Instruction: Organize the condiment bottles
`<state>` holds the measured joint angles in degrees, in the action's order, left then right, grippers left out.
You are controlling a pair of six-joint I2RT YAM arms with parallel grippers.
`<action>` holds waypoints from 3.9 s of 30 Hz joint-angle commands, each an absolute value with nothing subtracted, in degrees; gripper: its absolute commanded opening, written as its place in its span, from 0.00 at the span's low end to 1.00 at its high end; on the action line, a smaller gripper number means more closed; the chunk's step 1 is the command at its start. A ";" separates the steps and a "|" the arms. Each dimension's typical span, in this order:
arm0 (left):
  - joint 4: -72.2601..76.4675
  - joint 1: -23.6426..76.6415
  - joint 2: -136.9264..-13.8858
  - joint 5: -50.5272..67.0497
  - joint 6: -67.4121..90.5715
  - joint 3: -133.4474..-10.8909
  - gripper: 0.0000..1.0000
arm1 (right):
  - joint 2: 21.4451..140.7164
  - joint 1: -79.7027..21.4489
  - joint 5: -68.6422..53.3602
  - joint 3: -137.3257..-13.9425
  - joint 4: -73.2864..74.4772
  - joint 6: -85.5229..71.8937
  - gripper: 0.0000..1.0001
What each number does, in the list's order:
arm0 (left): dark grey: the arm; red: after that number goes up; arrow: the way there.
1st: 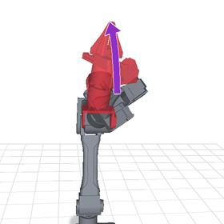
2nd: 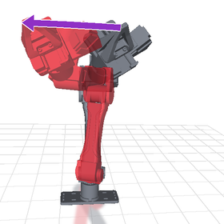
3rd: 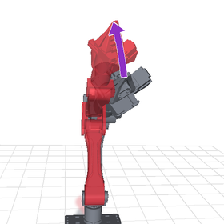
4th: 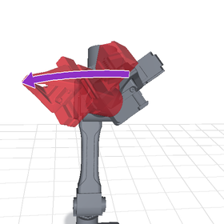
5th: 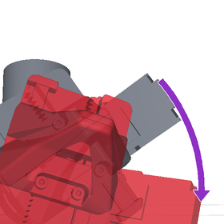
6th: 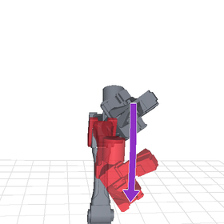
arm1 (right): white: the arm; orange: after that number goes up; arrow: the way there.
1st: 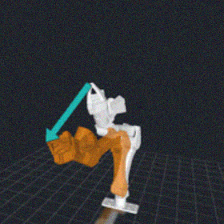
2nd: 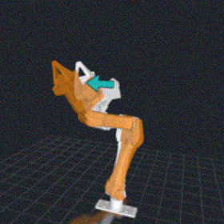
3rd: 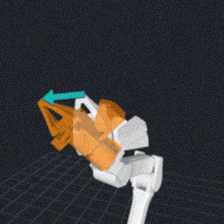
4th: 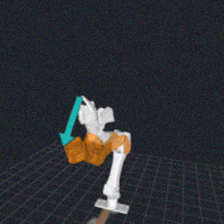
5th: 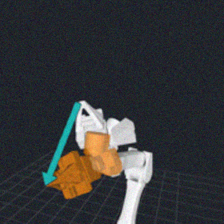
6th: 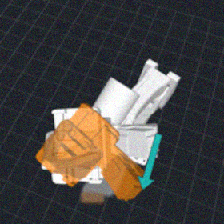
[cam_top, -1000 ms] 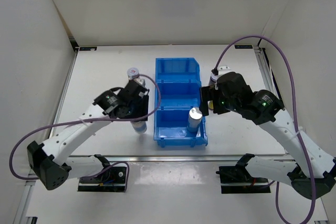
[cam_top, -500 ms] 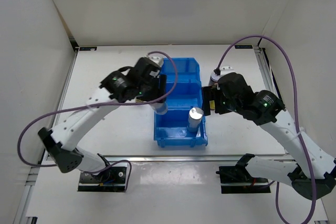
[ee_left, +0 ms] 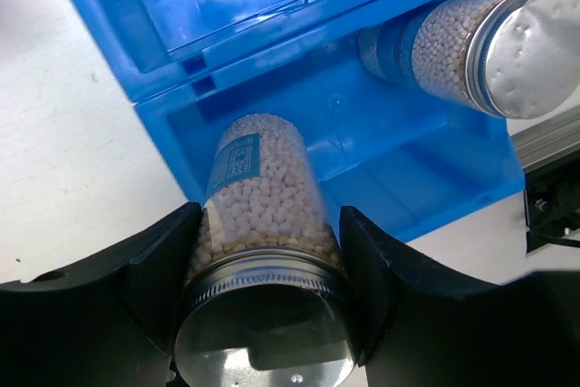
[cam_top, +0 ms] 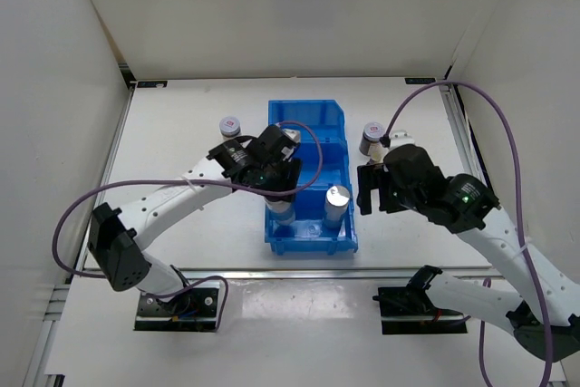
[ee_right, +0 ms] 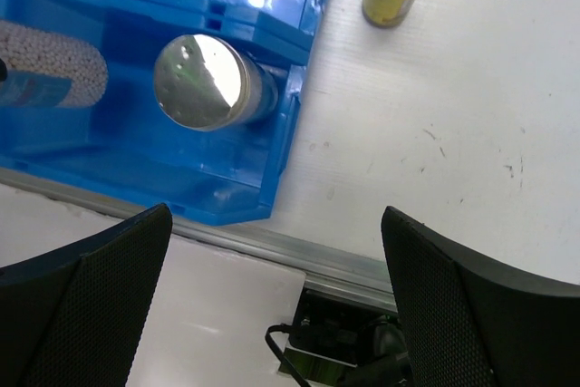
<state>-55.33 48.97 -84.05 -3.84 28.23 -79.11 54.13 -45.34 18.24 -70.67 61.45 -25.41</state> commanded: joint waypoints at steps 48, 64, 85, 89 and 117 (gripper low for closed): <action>-51.24 43.79 -66.81 -28.56 17.41 -81.49 0.99 | 68.61 -38.77 29.46 -78.74 55.73 -14.43 0.92; -47.64 26.46 -58.01 -26.90 15.12 -59.24 0.99 | 89.03 -26.89 18.28 -83.06 48.52 -11.87 0.70; -45.97 25.84 -56.95 -26.37 13.97 -58.71 0.99 | 94.21 -20.48 12.22 -79.72 44.38 -14.06 0.43; -45.97 25.84 -56.95 -26.37 13.97 -58.71 0.99 | 94.83 -19.86 11.43 -79.72 44.38 -14.06 0.32; -45.97 25.84 -56.95 -26.37 13.45 -58.71 0.99 | 93.86 -32.95 10.63 -104.24 54.15 -12.22 0.00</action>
